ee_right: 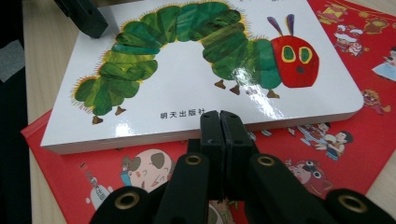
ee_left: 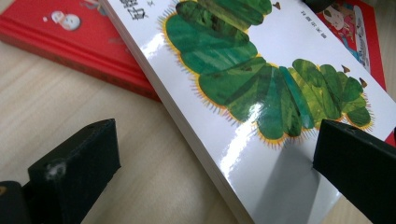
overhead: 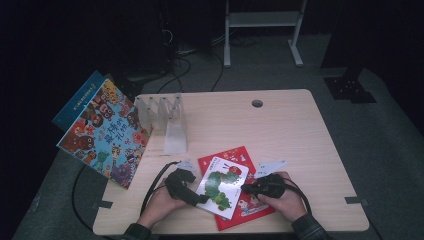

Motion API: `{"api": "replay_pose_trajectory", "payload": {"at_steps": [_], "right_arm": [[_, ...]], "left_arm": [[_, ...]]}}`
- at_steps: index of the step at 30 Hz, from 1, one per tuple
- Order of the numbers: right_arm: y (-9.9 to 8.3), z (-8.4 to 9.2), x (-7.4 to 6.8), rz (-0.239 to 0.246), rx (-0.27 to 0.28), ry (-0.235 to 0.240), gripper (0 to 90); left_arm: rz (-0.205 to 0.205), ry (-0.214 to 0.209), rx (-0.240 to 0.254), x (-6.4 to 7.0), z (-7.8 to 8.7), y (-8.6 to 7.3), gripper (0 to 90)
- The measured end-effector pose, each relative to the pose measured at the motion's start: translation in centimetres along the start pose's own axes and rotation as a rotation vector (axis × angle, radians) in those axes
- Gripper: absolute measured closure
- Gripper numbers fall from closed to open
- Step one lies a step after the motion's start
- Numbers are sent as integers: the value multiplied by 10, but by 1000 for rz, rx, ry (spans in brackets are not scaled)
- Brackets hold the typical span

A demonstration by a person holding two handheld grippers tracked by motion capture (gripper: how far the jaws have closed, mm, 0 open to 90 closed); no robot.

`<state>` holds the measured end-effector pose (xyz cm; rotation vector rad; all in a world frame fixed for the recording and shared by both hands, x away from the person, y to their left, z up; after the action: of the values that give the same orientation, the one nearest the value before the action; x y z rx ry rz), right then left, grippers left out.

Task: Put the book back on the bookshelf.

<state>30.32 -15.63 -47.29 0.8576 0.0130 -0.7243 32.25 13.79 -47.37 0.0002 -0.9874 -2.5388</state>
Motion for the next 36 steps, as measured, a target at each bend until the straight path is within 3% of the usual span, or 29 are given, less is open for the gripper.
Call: {"api": "replay_pose_trajectory", "payload": {"at_steps": [11, 19, 22, 24, 31, 35, 36], "right_arm": [[2, -3, -9, 35, -6, -4, 868], [0, -7, -17, 70, -42, -14, 857], [0, -8, -17, 71, -40, -14, 856], [1, -9, -20, 79, -39, -22, 854], [0, -9, -21, 75, -37, -32, 854], [0, -9, -21, 73, -37, -36, 854], [0, -9, -21, 73, -37, -37, 854]], "left_arm": [[5, -16, -47, 1, 2, 1, 0], [-7, -26, -58, 3, 1, 3, 0], [-29, -49, -61, 6, -4, 7, 0], [-8, -33, -98, 8, -6, 13, 0], [20, -51, -129, 5, -4, 18, 0], [38, -48, -98, 6, -1, 20, 0], [42, -43, -63, 6, 3, 22, 4]]}}
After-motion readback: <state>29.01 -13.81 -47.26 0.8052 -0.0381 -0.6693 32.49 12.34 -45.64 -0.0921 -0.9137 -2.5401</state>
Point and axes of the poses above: each handheld gripper's, and its own axes: z roughly backward along the jaws, y roughly out of its top, x roughly to its right, the point moved 1 cm from there along -z, roughly forward along the jaws, and after that the axes turned 12 degrees about -z, right-handed, at the moved point
